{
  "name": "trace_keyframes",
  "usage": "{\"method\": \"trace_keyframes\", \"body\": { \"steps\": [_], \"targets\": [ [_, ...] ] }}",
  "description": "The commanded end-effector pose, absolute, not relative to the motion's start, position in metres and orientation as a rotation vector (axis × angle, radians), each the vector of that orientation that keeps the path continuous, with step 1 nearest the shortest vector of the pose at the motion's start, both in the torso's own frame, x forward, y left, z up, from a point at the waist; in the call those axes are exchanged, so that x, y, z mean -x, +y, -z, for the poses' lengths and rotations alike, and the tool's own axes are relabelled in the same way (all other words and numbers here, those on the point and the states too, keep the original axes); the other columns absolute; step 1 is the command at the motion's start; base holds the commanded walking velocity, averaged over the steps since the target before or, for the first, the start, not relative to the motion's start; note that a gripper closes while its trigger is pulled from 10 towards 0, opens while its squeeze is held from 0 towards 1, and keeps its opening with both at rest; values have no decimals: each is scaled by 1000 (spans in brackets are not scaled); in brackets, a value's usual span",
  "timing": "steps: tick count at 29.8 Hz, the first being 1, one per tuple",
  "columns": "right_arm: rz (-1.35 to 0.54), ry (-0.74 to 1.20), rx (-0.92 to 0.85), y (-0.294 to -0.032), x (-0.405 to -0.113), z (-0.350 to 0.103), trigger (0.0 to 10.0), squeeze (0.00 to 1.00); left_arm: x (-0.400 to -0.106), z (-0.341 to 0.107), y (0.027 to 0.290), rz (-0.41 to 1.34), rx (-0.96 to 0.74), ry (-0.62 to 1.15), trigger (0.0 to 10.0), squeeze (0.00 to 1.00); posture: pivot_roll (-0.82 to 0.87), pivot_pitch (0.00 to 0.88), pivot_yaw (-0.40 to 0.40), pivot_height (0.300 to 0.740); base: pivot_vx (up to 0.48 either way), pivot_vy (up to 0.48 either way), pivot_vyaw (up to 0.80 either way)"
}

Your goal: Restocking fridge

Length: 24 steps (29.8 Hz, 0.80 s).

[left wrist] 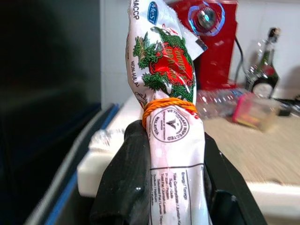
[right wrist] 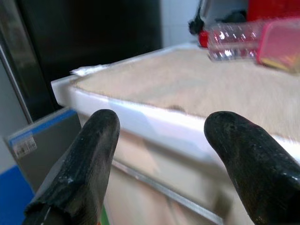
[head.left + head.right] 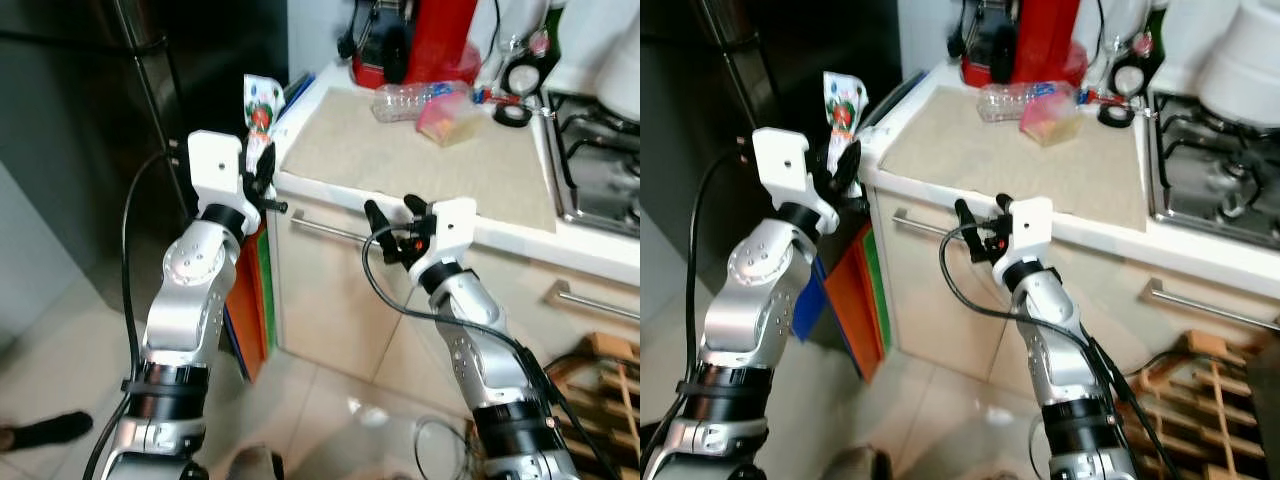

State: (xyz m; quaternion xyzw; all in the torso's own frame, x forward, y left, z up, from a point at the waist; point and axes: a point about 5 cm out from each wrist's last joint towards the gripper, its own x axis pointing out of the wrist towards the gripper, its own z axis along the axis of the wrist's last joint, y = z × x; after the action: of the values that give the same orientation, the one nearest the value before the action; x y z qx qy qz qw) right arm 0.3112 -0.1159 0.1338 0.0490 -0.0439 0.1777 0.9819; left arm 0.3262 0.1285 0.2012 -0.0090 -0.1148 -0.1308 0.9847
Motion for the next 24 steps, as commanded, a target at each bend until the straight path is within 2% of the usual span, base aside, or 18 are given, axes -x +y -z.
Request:
{"method": "trace_keyframes", "body": {
  "steps": [1,24],
  "targets": [
    [-346,-78,-103,-118,-312,-133,10000,0,-327,-206,126,283,18,-242,0,0,-13,22,-20,740,-281,0,0],
    [-343,-70,-96,-118,-313,-132,10000,0,-327,-209,124,302,25,-253,0,0,-14,16,-21,740,-308,0,0]
  ]
}}
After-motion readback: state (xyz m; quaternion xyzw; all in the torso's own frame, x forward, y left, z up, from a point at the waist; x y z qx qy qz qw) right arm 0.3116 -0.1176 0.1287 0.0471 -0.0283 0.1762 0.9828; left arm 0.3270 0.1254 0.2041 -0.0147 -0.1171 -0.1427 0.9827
